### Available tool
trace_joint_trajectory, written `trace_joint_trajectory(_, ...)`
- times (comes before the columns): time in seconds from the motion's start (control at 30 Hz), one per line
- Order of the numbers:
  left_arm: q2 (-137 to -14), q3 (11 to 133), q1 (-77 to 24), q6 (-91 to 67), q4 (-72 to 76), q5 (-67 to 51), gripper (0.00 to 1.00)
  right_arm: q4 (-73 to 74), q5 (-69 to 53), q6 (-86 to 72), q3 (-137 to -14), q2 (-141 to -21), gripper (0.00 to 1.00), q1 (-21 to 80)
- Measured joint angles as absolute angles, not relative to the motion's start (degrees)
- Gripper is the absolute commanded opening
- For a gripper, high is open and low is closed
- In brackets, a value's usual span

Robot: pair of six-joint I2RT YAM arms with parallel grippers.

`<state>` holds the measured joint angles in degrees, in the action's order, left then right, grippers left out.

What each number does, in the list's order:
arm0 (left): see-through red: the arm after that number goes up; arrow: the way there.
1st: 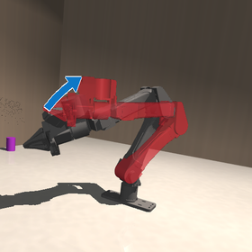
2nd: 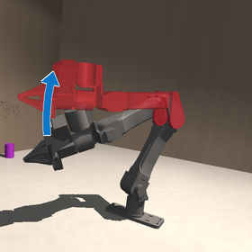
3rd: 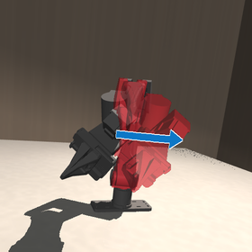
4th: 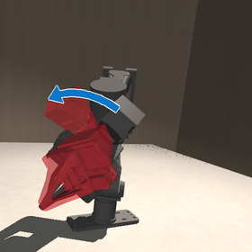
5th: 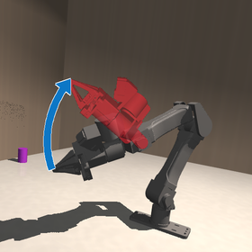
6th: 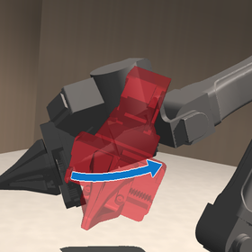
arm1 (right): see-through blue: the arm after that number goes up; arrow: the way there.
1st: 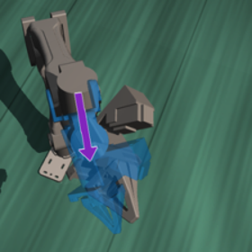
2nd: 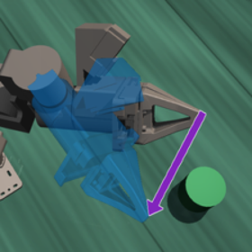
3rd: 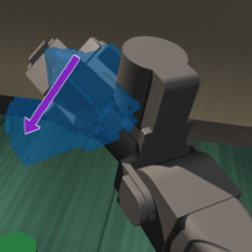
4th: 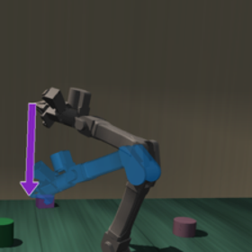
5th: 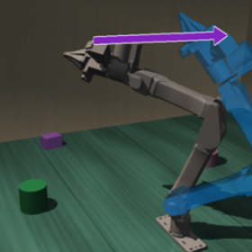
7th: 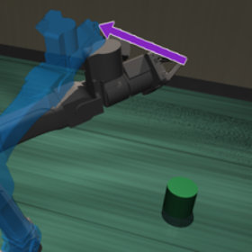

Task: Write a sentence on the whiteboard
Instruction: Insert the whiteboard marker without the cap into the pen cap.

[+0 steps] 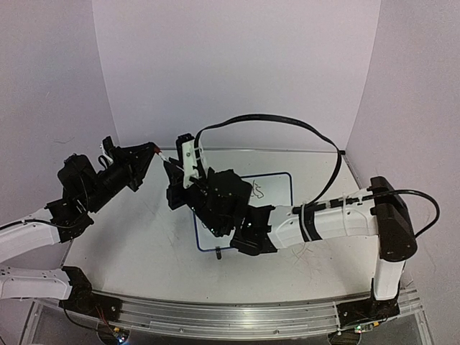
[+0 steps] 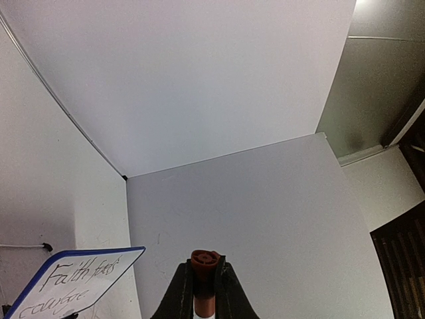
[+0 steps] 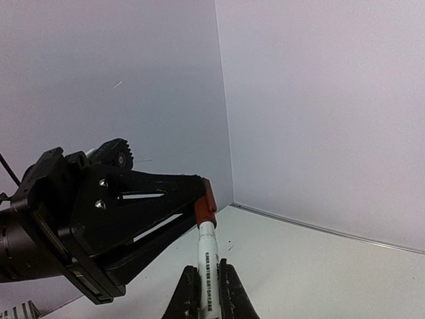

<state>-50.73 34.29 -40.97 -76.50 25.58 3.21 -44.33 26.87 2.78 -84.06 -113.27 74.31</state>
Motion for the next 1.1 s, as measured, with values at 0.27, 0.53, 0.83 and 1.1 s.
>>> trace_joint_trajectory(0.27,-51.78,33.98,-39.73,-74.17,28.43,2.66,0.0,-48.53,23.11,0.0,-88.12,-117.91,0.0,72.39)
trace_joint_trajectory(0.53,-52.07,31.78,-39.49,-72.75,35.02,5.28,0.0,-51.15,17.25,-4.43,-91.24,-120.75,0.0,70.52)
trace_joint_trajectory(0.83,-51.99,30.82,-39.15,-71.82,39.32,10.48,0.0,-47.47,5.69,-6.37,-96.73,-122.74,0.0,66.81)
trace_joint_trajectory(1.1,-51.85,29.33,-39.05,-73.1,39.79,13.34,0.0,-42.61,18.15,14.53,-102.78,-126.24,0.0,70.39)
